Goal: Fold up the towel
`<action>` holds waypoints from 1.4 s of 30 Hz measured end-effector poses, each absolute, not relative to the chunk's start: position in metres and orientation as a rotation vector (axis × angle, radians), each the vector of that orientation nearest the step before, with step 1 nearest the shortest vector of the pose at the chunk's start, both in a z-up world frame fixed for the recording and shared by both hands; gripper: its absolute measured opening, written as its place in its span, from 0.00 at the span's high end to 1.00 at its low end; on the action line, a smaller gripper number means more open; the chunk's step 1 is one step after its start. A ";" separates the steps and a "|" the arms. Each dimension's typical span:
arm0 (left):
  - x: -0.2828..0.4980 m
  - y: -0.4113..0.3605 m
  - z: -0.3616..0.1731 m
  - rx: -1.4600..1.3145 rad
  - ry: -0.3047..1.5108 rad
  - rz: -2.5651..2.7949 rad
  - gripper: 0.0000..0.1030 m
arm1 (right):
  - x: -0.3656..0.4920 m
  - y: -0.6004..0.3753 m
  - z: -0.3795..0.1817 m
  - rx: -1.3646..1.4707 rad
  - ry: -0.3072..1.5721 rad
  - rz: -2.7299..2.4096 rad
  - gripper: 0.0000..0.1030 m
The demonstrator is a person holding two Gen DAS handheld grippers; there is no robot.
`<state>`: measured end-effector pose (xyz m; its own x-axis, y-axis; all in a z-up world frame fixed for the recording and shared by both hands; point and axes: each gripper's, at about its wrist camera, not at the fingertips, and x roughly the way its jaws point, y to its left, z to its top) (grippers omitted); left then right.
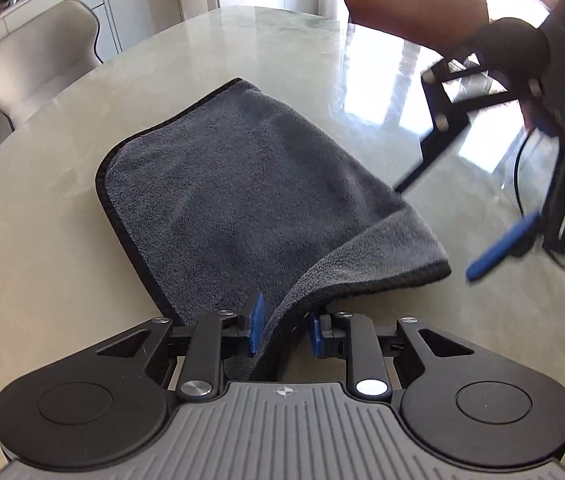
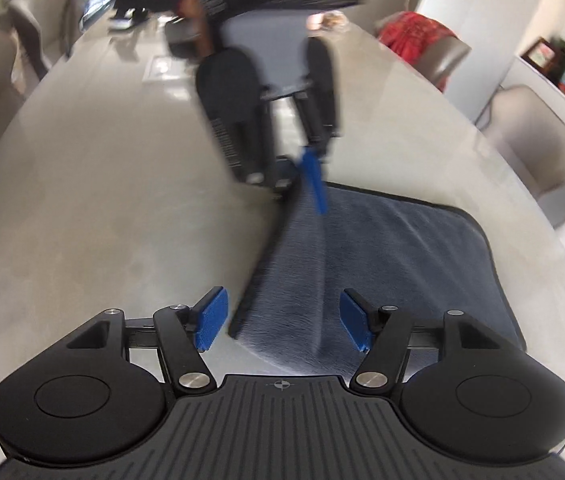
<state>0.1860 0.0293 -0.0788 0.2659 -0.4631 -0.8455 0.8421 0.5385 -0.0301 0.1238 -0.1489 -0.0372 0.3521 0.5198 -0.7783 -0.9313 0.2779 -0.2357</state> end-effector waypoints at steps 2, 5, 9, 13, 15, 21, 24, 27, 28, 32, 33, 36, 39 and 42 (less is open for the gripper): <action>0.192 0.030 -0.074 0.428 0.944 -0.928 0.77 | 0.115 -0.139 -0.046 -0.805 0.627 1.034 0.39; 0.197 0.029 -0.069 0.393 0.942 -0.934 0.77 | 0.100 -0.120 -0.063 -0.862 0.588 0.923 0.39; 0.201 0.027 -0.069 0.388 0.952 -0.937 0.77 | 0.098 -0.105 -0.082 -0.869 0.586 0.778 0.41; 0.202 0.024 -0.071 0.427 0.953 -0.947 0.77 | 0.113 -0.103 -0.083 -0.710 0.668 0.683 0.78; 0.203 0.022 -0.071 0.469 0.945 -0.952 0.77 | 0.122 -0.109 -0.078 -0.662 0.697 0.660 0.88; 0.226 0.010 -0.054 0.538 0.860 -0.964 0.77 | 0.158 -0.141 -0.042 -0.555 0.717 0.683 0.90; 0.250 0.000 -0.044 0.555 0.808 -0.940 0.77 | 0.188 -0.159 -0.024 -0.506 0.723 0.676 0.89; 0.280 -0.011 -0.040 0.547 0.788 -0.913 0.77 | 0.216 -0.172 -0.016 -0.501 0.719 0.664 0.89; 0.289 -0.015 -0.042 0.551 0.787 -0.903 0.77 | 0.227 -0.175 -0.016 -0.502 0.725 0.662 0.89; 0.315 -0.025 -0.059 0.545 0.822 -0.871 0.76 | 0.268 -0.184 -0.026 -0.492 0.788 0.676 0.89; 0.321 -0.027 -0.066 0.544 0.837 -0.864 0.75 | 0.276 -0.186 -0.030 -0.482 0.809 0.681 0.89; 0.330 -0.030 -0.080 0.544 0.860 -0.841 0.72 | 0.290 -0.191 -0.039 -0.465 0.837 0.667 0.82; 0.337 -0.025 -0.084 0.525 0.843 -0.797 0.70 | 0.292 -0.196 -0.040 -0.464 0.817 0.620 0.67; 0.346 -0.015 -0.078 0.475 0.810 -0.747 0.65 | 0.295 -0.202 -0.042 -0.464 0.798 0.574 0.67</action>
